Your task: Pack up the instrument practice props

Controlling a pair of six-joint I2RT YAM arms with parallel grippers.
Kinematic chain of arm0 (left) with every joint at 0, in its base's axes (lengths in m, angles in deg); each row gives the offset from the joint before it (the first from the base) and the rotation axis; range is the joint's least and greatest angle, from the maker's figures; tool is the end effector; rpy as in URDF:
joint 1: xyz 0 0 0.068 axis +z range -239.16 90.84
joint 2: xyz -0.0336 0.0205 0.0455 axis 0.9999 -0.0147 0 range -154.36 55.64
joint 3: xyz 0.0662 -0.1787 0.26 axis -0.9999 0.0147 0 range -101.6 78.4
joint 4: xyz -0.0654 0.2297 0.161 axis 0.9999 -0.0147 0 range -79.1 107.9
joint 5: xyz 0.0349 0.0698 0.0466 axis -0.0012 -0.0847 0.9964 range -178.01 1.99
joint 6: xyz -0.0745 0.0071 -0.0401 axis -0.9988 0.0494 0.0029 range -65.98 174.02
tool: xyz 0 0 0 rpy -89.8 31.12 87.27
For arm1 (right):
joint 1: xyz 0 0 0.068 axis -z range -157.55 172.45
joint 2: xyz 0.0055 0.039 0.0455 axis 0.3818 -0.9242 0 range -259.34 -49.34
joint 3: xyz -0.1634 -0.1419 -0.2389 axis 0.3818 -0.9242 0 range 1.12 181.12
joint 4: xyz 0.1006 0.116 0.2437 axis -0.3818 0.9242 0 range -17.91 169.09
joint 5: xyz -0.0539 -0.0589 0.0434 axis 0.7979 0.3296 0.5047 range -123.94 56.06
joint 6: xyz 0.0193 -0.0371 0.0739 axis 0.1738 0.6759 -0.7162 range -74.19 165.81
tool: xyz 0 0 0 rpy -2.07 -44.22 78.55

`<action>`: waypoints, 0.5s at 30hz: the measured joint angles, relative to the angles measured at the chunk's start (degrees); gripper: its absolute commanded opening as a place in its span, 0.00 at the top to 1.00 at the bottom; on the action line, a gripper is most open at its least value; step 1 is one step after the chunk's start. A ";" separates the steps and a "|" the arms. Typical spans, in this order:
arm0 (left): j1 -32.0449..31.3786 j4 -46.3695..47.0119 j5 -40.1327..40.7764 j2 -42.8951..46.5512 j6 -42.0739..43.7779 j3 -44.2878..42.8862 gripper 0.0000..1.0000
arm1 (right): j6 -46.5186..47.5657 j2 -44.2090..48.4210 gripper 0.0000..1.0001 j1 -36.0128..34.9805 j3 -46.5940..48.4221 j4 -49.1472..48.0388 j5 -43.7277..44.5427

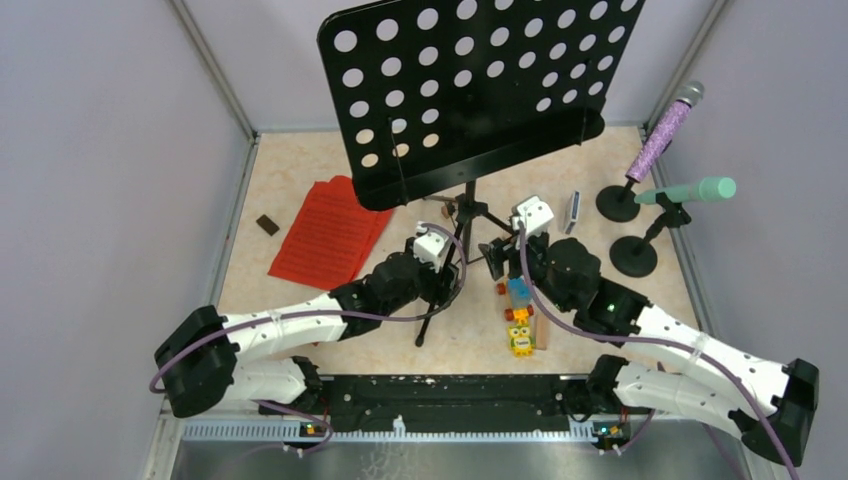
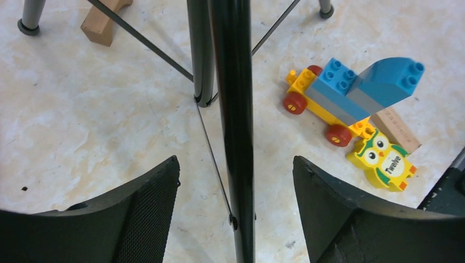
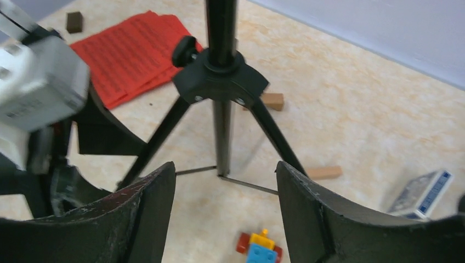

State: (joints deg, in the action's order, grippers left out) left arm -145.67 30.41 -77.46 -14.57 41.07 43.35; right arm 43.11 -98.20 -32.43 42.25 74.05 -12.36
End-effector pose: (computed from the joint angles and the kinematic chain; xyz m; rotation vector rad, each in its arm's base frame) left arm 0.1810 -0.2488 0.2448 0.6300 1.9090 -0.6095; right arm 0.1563 0.1748 0.3493 -0.5089 1.6698 0.4124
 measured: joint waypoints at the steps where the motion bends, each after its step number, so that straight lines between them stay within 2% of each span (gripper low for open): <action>1: 0.00 0.20 -0.48 0.20 -0.26 0.02 0.22 | 1.03 1.05 0.36 0.85 -0.09 1.49 -0.37; 7: 0.00 2.21 -1.75 0.59 -1.25 0.02 0.26 | 5.07 2.21 0.38 7.82 -2.95 4.68 -3.34; 12: 0.13 3.06 -1.73 -0.15 -2.05 0.02 0.29 | 9.29 -4.59 0.39 10.56 -4.50 2.91 -6.05; 15: 0.33 3.85 -1.73 -1.22 -2.12 0.02 0.34 | 11.72 -8.31 0.47 11.04 -5.14 -1.16 -6.75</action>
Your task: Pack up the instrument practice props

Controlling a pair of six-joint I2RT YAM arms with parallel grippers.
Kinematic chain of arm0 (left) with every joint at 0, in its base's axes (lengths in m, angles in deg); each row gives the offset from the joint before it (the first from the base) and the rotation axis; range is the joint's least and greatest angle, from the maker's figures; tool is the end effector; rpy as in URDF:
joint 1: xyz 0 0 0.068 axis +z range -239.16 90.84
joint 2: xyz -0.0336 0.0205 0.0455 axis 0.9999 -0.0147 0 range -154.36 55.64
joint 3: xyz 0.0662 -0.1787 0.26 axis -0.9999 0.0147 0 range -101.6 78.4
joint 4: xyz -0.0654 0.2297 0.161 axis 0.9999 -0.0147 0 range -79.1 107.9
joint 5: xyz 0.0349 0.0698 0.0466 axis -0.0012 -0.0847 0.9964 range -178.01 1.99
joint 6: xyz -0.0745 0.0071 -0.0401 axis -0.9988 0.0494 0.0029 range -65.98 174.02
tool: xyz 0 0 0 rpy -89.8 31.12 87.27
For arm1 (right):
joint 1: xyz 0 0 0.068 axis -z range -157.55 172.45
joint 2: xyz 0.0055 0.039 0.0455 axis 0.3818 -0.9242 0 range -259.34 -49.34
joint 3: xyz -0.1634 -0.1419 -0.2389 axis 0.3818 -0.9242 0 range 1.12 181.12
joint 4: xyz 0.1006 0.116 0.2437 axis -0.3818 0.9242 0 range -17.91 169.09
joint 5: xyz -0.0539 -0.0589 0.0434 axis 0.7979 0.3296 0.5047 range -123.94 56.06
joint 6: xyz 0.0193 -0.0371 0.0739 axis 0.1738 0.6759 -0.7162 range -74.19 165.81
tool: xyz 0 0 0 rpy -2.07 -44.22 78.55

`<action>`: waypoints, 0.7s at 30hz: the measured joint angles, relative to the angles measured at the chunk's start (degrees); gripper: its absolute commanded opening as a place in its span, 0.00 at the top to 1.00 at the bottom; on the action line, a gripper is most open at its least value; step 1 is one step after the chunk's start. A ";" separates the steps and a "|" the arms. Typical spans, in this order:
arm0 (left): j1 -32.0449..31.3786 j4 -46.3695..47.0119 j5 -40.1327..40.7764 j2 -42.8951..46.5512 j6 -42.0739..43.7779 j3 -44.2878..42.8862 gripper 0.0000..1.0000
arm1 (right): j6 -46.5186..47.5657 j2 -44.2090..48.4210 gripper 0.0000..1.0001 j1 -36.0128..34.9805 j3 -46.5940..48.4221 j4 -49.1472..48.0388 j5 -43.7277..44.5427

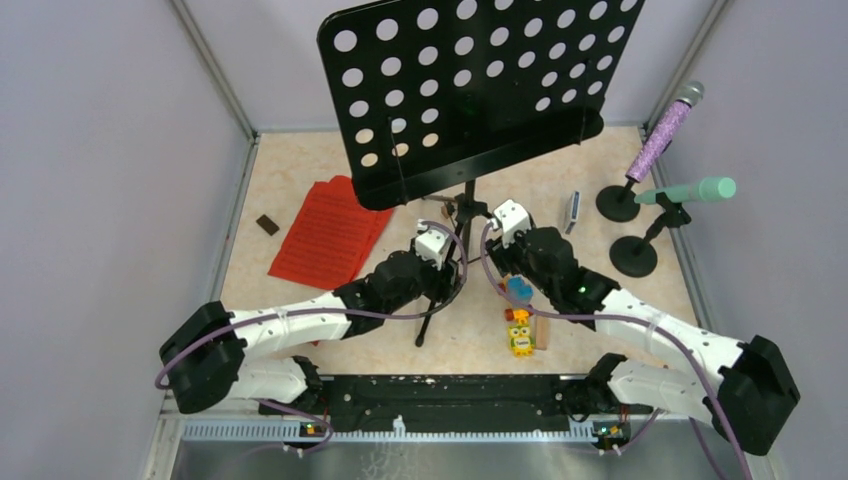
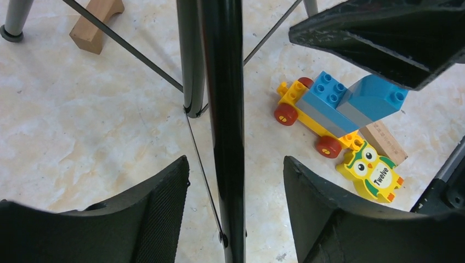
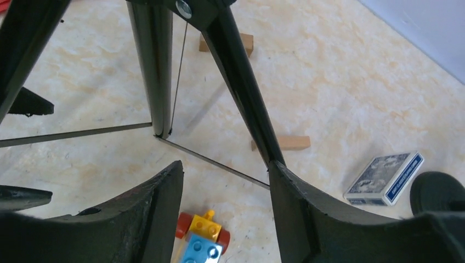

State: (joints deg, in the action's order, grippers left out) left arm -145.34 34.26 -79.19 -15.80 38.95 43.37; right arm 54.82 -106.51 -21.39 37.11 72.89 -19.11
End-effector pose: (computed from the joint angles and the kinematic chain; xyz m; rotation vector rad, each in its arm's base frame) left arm 0.1843 -0.2546 0.2475 0.5938 1.8864 -0.6810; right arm 0.2015 0.1672 0.2807 -0.7094 1.8099 0.1505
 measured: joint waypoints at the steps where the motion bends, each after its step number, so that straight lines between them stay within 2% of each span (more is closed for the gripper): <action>1: 0.15 0.22 0.00 -0.31 0.02 0.00 0.38 | 0.70 -1.07 0.53 0.09 0.00 -1.29 0.02; 8: 1.53 1.68 0.00 -1.60 -0.13 0.11 0.67 | 4.72 -5.27 0.88 0.52 -1.18 -11.47 -0.79; 15: 2.03 2.99 0.59 -2.23 -0.57 0.39 0.88 | 5.53 -2.40 1.00 0.52 -7.52 -20.41 -4.33; 18: 2.14 3.08 0.70 -2.23 -0.63 0.44 0.91 | 5.60 -0.33 0.98 0.52 -8.96 -22.16 -4.68; 21: 2.16 3.06 0.70 -2.21 -0.50 0.44 0.91 | 5.97 1.97 0.66 0.52 -9.38 -22.40 -5.14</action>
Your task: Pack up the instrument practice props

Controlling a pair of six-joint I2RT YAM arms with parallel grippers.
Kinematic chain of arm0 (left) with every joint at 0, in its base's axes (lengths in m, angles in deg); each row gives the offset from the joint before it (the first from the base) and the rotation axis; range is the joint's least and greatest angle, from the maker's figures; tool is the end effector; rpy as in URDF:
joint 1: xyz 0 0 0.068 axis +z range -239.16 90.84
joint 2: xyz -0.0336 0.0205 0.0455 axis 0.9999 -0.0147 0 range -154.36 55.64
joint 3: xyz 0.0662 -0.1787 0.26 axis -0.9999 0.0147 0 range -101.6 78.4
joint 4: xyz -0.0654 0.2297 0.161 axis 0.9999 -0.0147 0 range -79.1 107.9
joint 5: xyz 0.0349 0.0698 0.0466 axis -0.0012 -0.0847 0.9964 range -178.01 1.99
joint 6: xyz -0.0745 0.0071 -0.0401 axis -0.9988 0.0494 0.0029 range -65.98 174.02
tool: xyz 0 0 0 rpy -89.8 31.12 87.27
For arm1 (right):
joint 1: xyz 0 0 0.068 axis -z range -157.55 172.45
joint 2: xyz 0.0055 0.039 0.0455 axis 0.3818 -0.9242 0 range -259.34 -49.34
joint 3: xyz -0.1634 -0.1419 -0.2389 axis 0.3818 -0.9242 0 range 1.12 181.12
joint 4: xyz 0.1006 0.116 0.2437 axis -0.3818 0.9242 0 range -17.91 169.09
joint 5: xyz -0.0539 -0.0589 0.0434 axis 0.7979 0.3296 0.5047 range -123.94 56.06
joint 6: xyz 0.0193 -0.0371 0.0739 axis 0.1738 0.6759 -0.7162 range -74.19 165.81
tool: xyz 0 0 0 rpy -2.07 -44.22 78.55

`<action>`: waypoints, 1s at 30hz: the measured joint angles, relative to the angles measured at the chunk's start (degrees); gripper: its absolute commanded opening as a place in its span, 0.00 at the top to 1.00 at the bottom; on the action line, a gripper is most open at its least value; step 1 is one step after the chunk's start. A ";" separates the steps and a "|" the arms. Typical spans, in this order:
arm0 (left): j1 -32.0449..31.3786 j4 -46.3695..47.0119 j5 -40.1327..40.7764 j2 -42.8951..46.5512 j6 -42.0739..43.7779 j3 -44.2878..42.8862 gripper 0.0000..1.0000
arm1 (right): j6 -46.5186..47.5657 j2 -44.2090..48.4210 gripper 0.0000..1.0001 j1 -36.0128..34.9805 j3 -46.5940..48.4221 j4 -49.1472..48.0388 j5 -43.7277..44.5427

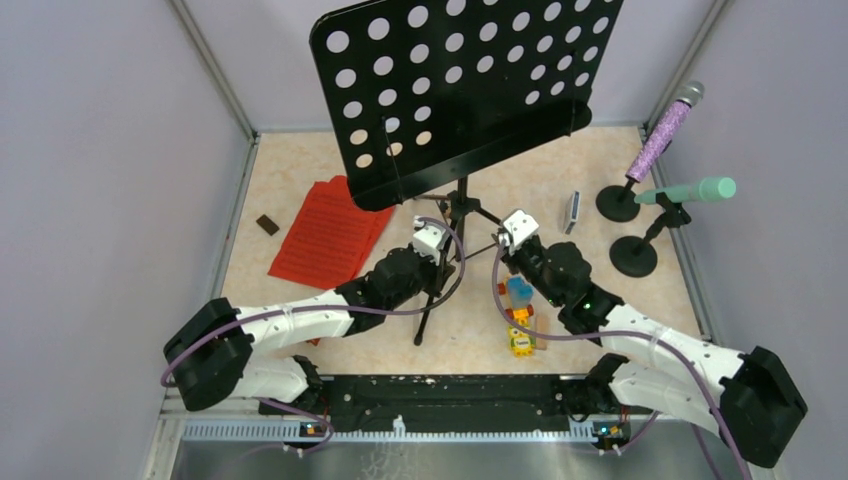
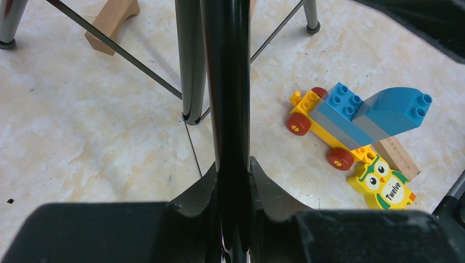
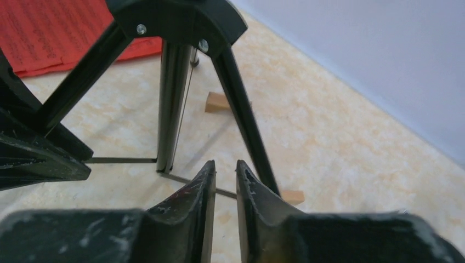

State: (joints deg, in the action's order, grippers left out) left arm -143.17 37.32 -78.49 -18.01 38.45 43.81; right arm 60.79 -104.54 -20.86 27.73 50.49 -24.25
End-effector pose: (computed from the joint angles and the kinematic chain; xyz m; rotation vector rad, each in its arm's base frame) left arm 0.1982 -0.2520 0.2405 0.5371 1.8898 -0.6548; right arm 0.1943 0.1661 0.2762 -0.7128 1.5391 0.2272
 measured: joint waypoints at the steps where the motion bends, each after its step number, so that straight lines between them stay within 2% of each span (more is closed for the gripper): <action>1: 0.00 -0.02 0.00 0.00 0.07 0.00 0.91 | 0.26 0.81 0.60 0.00 0.00 -0.07 -0.07; 3: 0.04 -0.09 -0.07 0.04 0.09 0.00 0.91 | 0.96 2.56 0.52 0.00 0.00 0.11 0.15; 6: 0.09 -0.42 -0.07 0.24 0.31 0.00 0.91 | 2.86 4.09 0.45 0.09 0.13 0.79 1.27; 10: 0.26 -1.05 -0.07 0.74 0.61 0.09 0.91 | 4.72 1.88 0.43 2.01 2.12 3.96 0.57; 15: 0.37 -0.98 -0.09 1.07 0.72 0.42 0.94 | 7.37 -5.11 0.45 4.66 5.84 5.01 -2.19; 18: 0.42 -0.98 -0.20 1.14 0.72 0.44 0.96 | 8.94 -9.97 0.54 5.03 6.88 2.82 -2.69; 20: 0.46 -0.98 -0.28 1.16 0.74 0.46 1.00 | 9.49 -12.55 0.65 5.14 6.93 0.87 -3.06; 25: 0.61 -1.44 -0.07 1.90 1.20 0.72 1.00 | 8.52 -14.73 0.94 5.46 6.78 -2.91 -3.54; 27: 0.81 -1.51 0.39 2.54 2.03 0.96 1.00 | 9.64 -14.36 1.00 5.44 5.84 -4.83 -4.33; 30: 1.01 -1.25 0.52 3.67 3.89 1.05 1.00 | 10.64 -12.31 1.00 5.16 3.58 -7.43 -5.81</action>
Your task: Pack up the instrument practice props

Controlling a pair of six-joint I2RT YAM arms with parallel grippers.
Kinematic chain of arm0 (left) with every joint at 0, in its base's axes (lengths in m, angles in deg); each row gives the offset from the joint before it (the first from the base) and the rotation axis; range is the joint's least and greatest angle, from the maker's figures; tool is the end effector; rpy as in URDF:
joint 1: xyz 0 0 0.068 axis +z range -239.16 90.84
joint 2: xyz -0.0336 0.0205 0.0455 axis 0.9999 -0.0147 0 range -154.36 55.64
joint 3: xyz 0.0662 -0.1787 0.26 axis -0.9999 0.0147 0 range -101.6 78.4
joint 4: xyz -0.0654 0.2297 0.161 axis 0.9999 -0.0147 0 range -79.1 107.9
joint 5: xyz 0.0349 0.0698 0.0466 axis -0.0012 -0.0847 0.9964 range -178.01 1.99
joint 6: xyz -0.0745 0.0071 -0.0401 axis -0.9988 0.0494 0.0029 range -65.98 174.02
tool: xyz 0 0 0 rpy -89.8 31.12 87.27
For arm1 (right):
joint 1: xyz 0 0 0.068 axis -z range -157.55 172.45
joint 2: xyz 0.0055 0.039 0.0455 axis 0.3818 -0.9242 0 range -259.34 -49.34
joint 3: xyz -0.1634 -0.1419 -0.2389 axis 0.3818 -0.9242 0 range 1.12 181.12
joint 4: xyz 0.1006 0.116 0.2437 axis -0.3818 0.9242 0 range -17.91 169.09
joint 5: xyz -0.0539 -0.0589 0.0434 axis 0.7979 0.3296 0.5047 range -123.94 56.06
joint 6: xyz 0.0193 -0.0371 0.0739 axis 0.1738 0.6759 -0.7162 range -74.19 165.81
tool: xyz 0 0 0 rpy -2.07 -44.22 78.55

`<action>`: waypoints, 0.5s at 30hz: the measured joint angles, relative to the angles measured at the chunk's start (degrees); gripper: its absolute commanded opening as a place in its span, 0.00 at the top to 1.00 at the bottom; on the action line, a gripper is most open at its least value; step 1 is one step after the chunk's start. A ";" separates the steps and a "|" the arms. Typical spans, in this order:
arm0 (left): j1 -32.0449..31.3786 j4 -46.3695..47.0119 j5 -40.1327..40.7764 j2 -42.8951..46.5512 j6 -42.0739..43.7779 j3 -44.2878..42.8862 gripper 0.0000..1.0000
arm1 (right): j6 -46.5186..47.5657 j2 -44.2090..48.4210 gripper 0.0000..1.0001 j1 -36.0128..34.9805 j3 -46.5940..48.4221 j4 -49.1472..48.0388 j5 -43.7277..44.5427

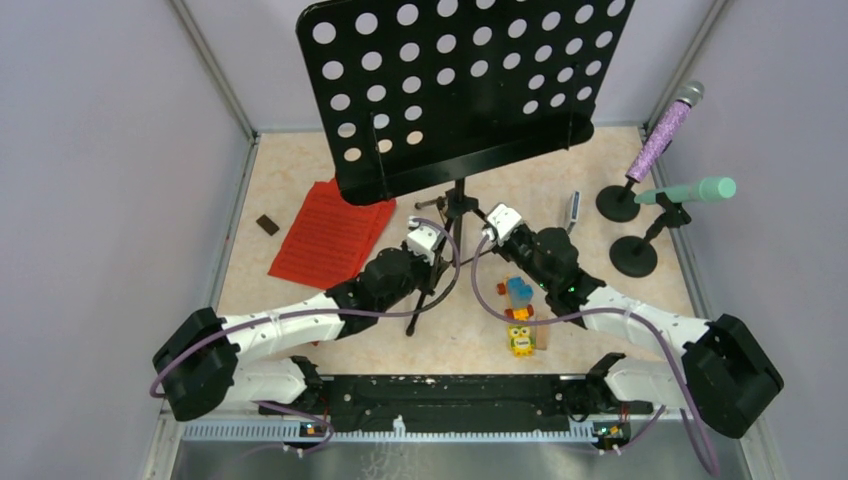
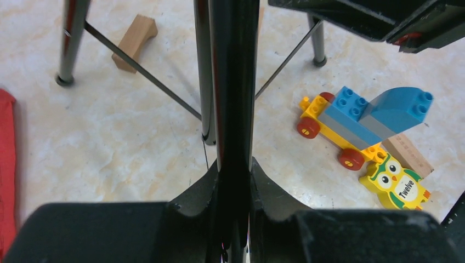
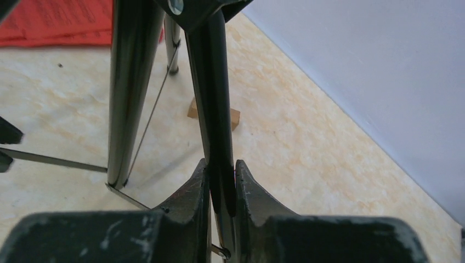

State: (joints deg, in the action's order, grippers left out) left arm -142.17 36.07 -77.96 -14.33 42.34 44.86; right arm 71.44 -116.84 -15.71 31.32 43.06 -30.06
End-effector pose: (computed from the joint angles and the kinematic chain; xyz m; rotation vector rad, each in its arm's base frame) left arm 0.1955 -0.2379 0.2492 0.5653 1.8455 -0.6023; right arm 0.2390 0.1815 0.2653 -0.8634 1.4828 0.1041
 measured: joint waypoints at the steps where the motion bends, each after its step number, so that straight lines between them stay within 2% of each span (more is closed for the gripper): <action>1: -0.09 0.35 -0.17 0.37 0.50 0.00 1.00 | -0.76 1.14 1.00 -0.20 -0.74 -0.63 -0.50; 8: -0.72 2.36 -2.71 1.97 3.43 0.02 1.00 | -6.29 6.62 1.00 -3.28 -4.76 -4.76 -0.39; 15: -0.76 2.58 -3.87 1.95 4.59 -0.52 1.00 | -9.81 7.04 1.00 -5.51 -6.82 -9.81 -0.13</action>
State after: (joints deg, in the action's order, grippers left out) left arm -142.93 38.65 -81.83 -12.39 46.93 44.33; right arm 61.62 -109.81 -21.21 24.50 33.24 -30.19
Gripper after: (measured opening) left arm 0.224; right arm 0.118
